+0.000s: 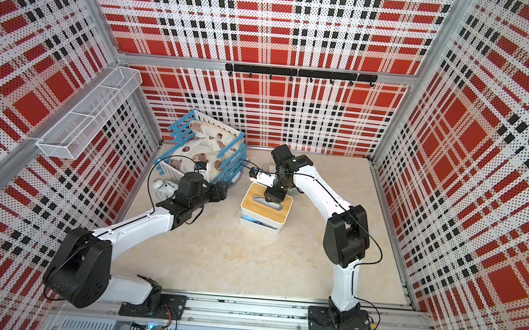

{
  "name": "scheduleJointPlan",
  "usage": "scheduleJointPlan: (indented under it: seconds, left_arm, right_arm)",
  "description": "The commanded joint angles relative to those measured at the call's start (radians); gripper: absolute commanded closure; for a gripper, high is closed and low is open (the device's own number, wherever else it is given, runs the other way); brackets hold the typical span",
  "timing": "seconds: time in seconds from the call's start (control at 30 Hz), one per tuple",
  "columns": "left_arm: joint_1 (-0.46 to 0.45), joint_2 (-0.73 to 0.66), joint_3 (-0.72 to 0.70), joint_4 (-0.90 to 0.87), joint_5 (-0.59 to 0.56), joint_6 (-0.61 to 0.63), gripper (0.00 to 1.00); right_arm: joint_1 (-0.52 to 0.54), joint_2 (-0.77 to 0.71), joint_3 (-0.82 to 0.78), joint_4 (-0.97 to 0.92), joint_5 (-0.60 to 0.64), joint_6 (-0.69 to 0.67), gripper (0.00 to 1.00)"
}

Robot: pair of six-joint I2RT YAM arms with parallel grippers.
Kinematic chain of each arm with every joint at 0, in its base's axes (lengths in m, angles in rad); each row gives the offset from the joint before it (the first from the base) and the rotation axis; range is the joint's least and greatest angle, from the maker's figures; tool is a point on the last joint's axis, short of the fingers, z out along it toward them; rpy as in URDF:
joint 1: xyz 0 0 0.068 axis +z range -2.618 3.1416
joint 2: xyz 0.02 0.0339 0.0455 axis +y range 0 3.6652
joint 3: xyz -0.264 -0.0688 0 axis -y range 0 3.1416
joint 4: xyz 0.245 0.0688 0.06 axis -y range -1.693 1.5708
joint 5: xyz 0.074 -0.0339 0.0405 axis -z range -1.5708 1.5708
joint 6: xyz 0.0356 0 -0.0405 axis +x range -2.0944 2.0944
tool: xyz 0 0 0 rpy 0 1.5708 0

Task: Put the tissue paper into the tissue box
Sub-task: Close the box lid on the tissue box.

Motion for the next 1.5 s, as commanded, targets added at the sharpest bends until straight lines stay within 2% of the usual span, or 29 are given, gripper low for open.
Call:
scheduleJointPlan:
  seconds: [0.0,0.37,1.1,1.47]
  left_arm:
    - [0.004,-0.009,-0.006,0.025,0.005,-0.004,0.25]
    - [0.005,-0.008,-0.006,0.025,0.006,-0.001,0.25]
    - [0.002,-0.015,-0.015,0.028,0.008,0.002,0.25]
    - [0.001,-0.012,-0.018,0.03,0.011,0.003,0.25]
  right_arm:
    - [0.012,0.031,0.043,-0.036,-0.02,-0.021,0.86]
    - [0.031,0.159,0.18,-0.114,0.008,-0.017,0.87]
    - [0.04,0.255,0.28,-0.145,0.031,0.029,0.88]
    - [0.049,0.248,0.268,-0.153,0.033,0.029,0.89]
